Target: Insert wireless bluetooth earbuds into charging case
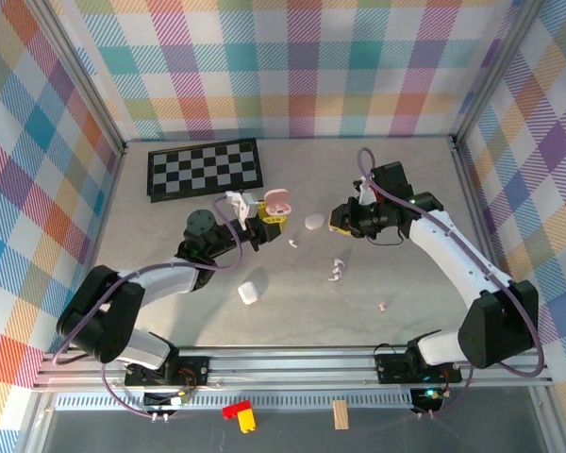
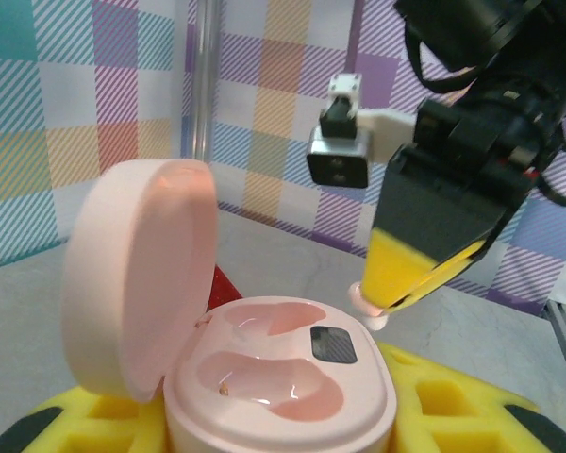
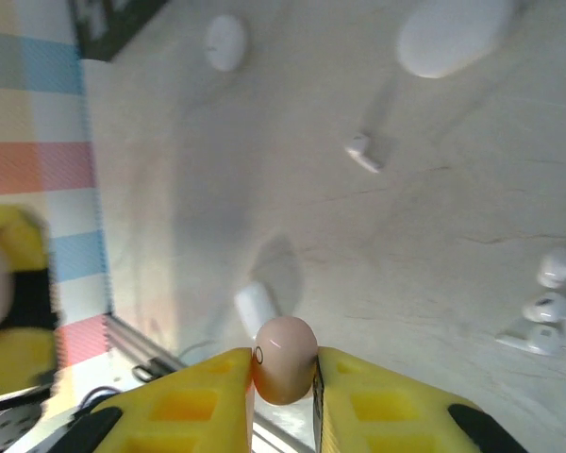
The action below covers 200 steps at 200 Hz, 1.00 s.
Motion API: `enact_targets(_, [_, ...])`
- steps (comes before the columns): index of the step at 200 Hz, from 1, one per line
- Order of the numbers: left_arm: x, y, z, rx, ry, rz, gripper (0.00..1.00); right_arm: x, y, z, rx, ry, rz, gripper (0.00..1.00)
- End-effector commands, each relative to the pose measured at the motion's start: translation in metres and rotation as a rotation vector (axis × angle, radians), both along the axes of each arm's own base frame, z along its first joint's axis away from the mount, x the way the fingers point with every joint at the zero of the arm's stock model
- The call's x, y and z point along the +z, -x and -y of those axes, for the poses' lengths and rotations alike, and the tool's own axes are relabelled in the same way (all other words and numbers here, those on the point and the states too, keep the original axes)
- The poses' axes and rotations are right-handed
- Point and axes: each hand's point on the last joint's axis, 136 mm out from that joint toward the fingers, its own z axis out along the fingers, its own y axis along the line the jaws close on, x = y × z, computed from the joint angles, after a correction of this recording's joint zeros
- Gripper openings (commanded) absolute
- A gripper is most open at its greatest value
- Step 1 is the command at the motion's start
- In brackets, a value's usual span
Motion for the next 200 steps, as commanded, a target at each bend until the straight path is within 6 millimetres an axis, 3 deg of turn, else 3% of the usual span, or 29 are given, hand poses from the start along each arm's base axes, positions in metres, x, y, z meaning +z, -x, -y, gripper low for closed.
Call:
enact_targets(1, [0.027, -0.003, 0.006, -0.014, 0.042, 0.144, 0.26, 0.036, 0.009, -0.017, 0.06, -0.154, 0.037, 0.22])
enact_targets(57, [0.017, -0.006, 0.028, -0.028, -0.027, 0.179, 0.25, 0.074, 0.014, -0.028, 0.097, -0.279, 0.075, 0.22])
enact_targets(102, [0.009, -0.002, 0.042, -0.052, -0.056, 0.197, 0.25, 0.09, 0.016, -0.04, 0.137, -0.329, 0.095, 0.22])
enact_targets(150, [0.004, 0.004, 0.054, -0.077, -0.08, 0.229, 0.26, 0.099, 0.015, -0.056, 0.171, -0.333, 0.117, 0.22])
enact_targets(200, [0.012, 0.007, 0.056, -0.084, -0.071, 0.246, 0.26, 0.095, 0.008, -0.071, 0.201, -0.318, 0.117, 0.22])
